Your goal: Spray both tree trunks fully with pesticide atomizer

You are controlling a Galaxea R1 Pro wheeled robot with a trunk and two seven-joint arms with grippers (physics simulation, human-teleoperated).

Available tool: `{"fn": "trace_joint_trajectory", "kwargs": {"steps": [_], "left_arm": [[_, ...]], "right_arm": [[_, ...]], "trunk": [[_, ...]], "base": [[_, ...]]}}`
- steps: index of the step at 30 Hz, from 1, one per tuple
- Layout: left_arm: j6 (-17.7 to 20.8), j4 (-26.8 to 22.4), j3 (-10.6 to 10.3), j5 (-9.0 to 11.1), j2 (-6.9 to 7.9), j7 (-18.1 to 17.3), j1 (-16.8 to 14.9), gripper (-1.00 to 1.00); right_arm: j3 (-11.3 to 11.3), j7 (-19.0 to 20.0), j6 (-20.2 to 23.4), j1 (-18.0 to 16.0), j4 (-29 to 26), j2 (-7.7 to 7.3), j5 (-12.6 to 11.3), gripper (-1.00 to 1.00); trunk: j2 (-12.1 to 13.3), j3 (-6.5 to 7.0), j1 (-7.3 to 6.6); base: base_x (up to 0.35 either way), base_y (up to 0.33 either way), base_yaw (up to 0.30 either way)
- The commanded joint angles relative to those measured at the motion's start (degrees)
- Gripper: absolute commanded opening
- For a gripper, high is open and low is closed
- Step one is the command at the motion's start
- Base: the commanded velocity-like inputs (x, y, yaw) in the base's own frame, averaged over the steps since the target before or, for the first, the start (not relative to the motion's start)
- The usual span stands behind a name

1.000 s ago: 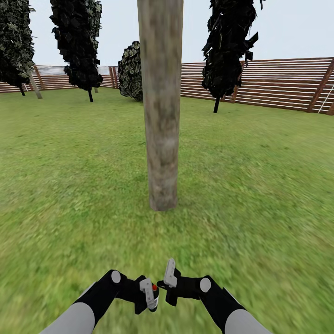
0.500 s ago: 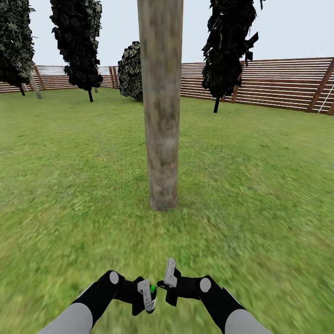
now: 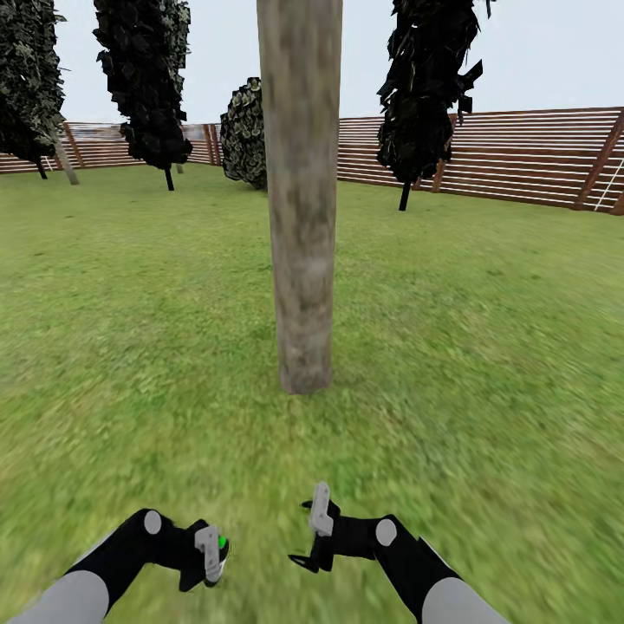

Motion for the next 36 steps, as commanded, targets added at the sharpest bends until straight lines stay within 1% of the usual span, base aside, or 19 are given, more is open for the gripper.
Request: {"fn": "trace_joint_trajectory", "kwargs": {"steps": [1,4,6,7,8,11,12,13,14,16,17,18,20,21,23,25,28,33,36], "left_arm": [[0.1,0.0,0.1,0.1,0.43,0.8,0.0,-1.0],[0.5,0.2,1.2,0.7,0.82,6.5,0.0,-1.0],[0.7,0.7,4.3,1.7,0.63,12.8,0.0,-1.0],[0.7,1.2,8.8,3.4,0.21,19.2,0.1,-1.0],[0.7,2.0,11.2,4.3,-0.11,21.7,0.1,-1.0],[0.7,5.7,16.5,7.2,-0.81,25.8,0.1,-1.0],[0.7,7.1,18.1,8.6,-0.98,27.0,0.1,-1.0],[0.7,7.7,18.7,9.7,-1.11,27.6,0.1,-1.0],[0.7,8.4,19.4,11.7,-1.41,28.3,0.1,-1.0],[0.7,9.1,20.2,14.8,-1.75,28.9,0.1,-1.0],[0.7,9.3,20.4,15.6,-1.78,29.1,0.1,-1.0],[0.7,9.4,20.7,18.0,-1.82,30.0,0.2,-1.0],[0.6,9.4,20.8,20.2,-1.82,30.7,0.3,-1.0],[0.5,9.5,20.9,24.0,-1.82,31.4,1.4,-1.0],[0.6,9.4,21.0,25.9,-1.84,32.6,2.0,-1.0],[0.8,9.3,21.1,26.1,-2.09,33.0,2.1,-1.0],[1.6,9.1,21.2,26.1,-3.42,33.8,2.1,-1.0],[4.3,8.8,21.2,26.2,-3.88,36.9,2.1,-1.0],[4.5,8.7,21.2,26.3,-3.93,37.2,2.1,-1.0]], "right_arm": [[-0.1,-0.1,0.0,0.0,0.0,-0.16,0.1,1.0],[-0.2,-0.4,0.0,0.0,0.2,-1.21,0.1,1.0],[-1.0,-1.2,-0.1,0.0,0.4,-3.3,-0.2,1.0],[-5.0,-3.4,-0.1,0.2,1.0,-5.67,-1.9,1.0],[-8.0,-4.9,-0.1,0.2,1.9,-6.69,-3.1,1.0],[-16.6,-10.1,-0.2,0.7,6.4,-9.13,-5.5,1.0],[-20.0,-14.0,-0.3,1.2,9.1,-10.23,-6.0,1.0],[-22.0,-17.4,-0.5,1.7,10.7,-10.94,-6.2,1.0],[-24.7,-23.4,-1.0,2.8,12.5,-11.77,-6.4,1.0],[-27.7,-31.2,-3.2,4.3,13.6,-12.4,-6.5,1.0],[-28.3,-33.0,-4.0,4.8,13.7,-12.49,-6.5,1.0],[-30.0,-37.6,-6.4,5.9,14.1,-12.66,-6.6,1.0],[-31.0,-40.6,-8.4,6.9,14.3,-12.7,-6.6,1.0],[-31.9,-42.9,-10.7,8.3,14.5,-12.74,-6.7,1.0],[-32.3,-44.2,-11.7,8.9,14.7,-12.71,-8.0,1.0],[-32.4,-45.8,-11.9,9.2,14.7,-12.54,-10.5,1.0],[-32.5,-50.2,-11.8,9.4,14.8,-12.24,-15.0,1.0],[-32.5,-51.5,-11.8,9.4,14.9,-12.01,-16.2,1.0],[-32.6,-51.6,-11.8,9.4,16.3,-12.04,-16.4,1.0]], "trunk": [[0.0,0.0,0.0],[0.0,0.0,0.0],[0.0,0.0,0.0],[0.0,0.0,0.0],[0.0,0.0,0.0],[0.0,0.0,0.0],[0.0,0.0,0.0],[0.0,0.0,0.0],[0.0,0.0,0.0],[0.0,0.0,0.0],[0.0,0.0,0.0],[0.0,0.0,0.0],[0.0,0.0,0.0],[0.0,0.0,0.0],[0.0,0.0,0.0],[0.0,0.0,0.0],[0.0,0.0,0.0],[0.0,0.0,0.0],[0.0,0.0,0.0]], "base": [[0.0,0.0,0.0],[0.0,0.0,0.0],[0.0,0.0,0.0],[0.0,0.0,0.0],[0.0,0.0,0.0],[0.0,0.0,0.0],[0.0,0.0,0.0],[0.0,0.0,0.0],[0.0,0.0,0.0],[0.0,0.0,0.0],[0.0,0.0,0.0],[0.0,0.0,0.0],[0.0,0.0,0.0],[0.162,0.0,0.0],[0.289,0.0,0.0],[0.324,0.0,0.0],[0.335,0.0,0.0],[0.325,-0.072,-0.117],[0.251,-0.22,-0.285]]}}
